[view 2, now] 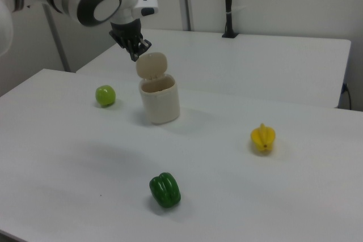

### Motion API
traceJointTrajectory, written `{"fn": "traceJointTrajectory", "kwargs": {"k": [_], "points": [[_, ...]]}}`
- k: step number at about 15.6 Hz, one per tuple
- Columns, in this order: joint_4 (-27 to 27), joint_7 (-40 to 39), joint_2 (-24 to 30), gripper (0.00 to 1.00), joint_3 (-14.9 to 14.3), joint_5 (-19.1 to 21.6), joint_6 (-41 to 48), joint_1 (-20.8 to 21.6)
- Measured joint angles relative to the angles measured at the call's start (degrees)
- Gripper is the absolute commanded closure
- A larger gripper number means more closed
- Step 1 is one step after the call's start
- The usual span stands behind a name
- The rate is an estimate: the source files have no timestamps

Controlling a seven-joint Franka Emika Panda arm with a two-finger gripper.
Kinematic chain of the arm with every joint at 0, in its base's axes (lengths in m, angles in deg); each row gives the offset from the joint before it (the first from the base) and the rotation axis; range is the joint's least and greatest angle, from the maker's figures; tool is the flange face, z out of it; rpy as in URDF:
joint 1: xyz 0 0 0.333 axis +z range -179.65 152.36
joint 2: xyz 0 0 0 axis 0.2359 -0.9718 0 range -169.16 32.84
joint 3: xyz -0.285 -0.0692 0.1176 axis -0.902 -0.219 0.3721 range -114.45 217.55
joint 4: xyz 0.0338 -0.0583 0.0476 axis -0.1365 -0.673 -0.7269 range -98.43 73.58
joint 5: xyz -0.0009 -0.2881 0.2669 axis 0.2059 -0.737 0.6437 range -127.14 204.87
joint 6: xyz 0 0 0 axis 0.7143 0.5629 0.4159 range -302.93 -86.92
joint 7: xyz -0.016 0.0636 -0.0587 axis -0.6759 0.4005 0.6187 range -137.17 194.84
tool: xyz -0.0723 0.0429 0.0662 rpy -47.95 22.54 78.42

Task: Close garbage bin
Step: 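Lower the gripper onto the raised lid of the cream bin, then push the lid down with the gripper until it shuts on the bin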

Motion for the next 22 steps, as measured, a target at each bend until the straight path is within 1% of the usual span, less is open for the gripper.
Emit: {"fn": "traceJointTrajectory", "kwargs": {"k": [5, 10, 13, 17, 20, 22], "points": [[0.04, -1.61, -4.22, 1.0, 0.11, 0.01, -17.86, 3.22], [0.38, -1.92, -8.94, 1.0, 0.23, -0.03, -31.61, 8.76], [0.88, -1.92, -11.19, 1.0, 0.23, -0.03, -35.95, 10.19], [1.43, -2.42, -14.27, 1.0, 0.23, -0.65, -45.95, 11.05], [2.23, -2.5, -17.03, 1.0, 0.23, -3.19, -48.16, 11.55], [2.52, -2.5, -18.31, 1.0, 0.23, -4.14, -48.39, 11.61]]}}
